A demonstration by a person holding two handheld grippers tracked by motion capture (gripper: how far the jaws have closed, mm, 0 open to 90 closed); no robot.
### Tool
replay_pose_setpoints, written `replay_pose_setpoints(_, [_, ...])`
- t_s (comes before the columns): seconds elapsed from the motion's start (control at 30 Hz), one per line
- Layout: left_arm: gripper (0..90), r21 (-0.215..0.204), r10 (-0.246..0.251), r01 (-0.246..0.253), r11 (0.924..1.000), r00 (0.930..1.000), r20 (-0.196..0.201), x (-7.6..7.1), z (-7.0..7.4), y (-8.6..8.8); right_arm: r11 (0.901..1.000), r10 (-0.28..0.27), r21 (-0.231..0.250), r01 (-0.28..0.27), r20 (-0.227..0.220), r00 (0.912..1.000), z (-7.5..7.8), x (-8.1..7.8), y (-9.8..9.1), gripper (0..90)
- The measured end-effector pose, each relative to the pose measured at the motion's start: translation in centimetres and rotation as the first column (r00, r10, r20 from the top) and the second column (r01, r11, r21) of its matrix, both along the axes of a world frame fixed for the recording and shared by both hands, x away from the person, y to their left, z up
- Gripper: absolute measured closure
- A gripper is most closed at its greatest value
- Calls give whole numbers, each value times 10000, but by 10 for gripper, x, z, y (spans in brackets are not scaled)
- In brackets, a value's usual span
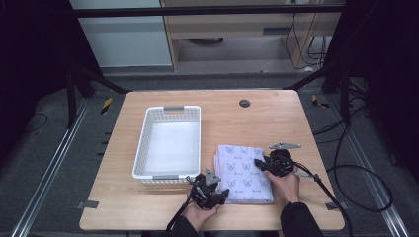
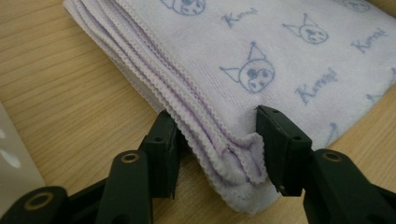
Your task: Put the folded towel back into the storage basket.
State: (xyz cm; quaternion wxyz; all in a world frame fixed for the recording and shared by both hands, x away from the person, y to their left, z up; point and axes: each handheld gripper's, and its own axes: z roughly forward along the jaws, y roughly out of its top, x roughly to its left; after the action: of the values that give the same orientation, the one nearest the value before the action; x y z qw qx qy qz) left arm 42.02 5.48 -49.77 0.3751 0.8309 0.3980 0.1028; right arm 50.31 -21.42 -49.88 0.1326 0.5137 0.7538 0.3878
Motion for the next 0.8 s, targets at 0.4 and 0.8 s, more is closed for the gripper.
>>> replay_pose_setpoints(0.4, [664,-566,-249,248,9981,9997,-14,2,0,4,9997,-145,198,144,34,9999,4,-1,0,752])
replay_pose_setpoints(0.8, [730,-914,-289,259,9955,9991,-308,4,8,12,9994,95,334,-112,526,9986,19,-10,-4,757])
